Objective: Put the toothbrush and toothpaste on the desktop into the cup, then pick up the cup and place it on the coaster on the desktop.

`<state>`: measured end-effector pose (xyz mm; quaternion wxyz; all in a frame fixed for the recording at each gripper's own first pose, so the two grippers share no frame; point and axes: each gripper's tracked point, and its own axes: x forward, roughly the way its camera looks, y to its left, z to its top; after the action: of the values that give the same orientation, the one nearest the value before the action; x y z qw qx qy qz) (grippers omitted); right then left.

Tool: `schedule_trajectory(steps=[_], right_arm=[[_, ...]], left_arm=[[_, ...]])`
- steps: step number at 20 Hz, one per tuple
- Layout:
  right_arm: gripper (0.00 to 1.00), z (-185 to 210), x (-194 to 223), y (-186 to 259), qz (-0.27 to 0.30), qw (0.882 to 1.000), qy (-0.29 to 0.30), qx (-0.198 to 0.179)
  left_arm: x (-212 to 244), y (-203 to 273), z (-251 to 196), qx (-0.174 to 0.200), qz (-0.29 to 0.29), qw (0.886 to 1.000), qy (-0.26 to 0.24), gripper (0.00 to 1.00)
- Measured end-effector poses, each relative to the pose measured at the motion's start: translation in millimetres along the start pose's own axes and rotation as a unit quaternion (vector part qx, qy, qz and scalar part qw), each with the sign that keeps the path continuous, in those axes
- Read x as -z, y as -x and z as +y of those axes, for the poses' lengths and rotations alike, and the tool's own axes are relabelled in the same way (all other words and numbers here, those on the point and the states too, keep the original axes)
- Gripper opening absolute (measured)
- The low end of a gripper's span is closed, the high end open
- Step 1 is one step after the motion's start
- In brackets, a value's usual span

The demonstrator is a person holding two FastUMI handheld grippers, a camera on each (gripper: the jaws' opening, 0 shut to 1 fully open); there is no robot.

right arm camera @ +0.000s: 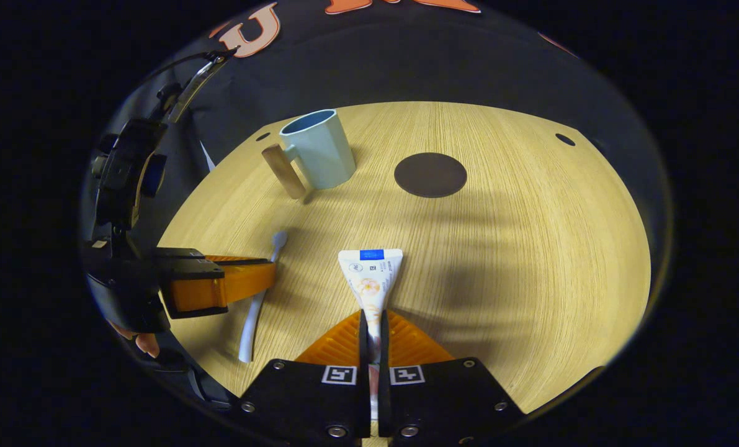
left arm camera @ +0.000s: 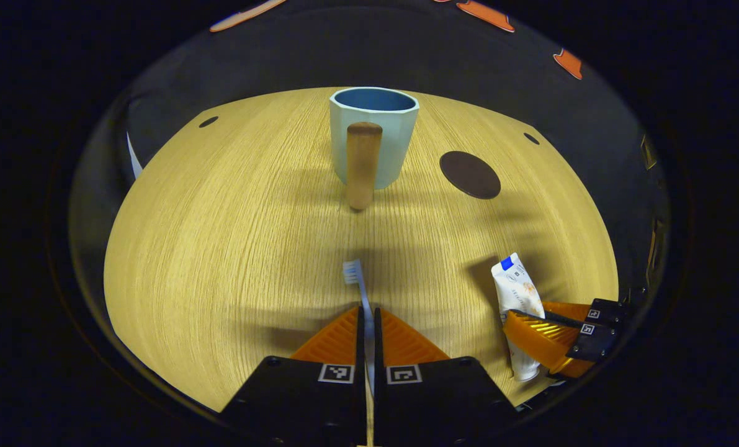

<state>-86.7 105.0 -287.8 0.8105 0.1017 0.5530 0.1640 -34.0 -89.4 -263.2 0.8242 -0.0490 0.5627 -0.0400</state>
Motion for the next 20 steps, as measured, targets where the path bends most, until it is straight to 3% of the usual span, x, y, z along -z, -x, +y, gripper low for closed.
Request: schedule_trajectory(steps=[9, 20], right_arm=[[0.05, 0.5, -6.1, 4.6, -0.033, 0.999, 0.036, 0.008], [0.05, 5.0, -17.5, 7.8, -0.068, 0.997, 0.028, -0.018]], left_arm=[[-0.8, -4.8, 4.2, 0.013, -0.028, 0.999, -0.010, 0.01], [-19.7, -2.4, 5.3, 0.028, -0.101, 0.994, -0.021, 0.01]])
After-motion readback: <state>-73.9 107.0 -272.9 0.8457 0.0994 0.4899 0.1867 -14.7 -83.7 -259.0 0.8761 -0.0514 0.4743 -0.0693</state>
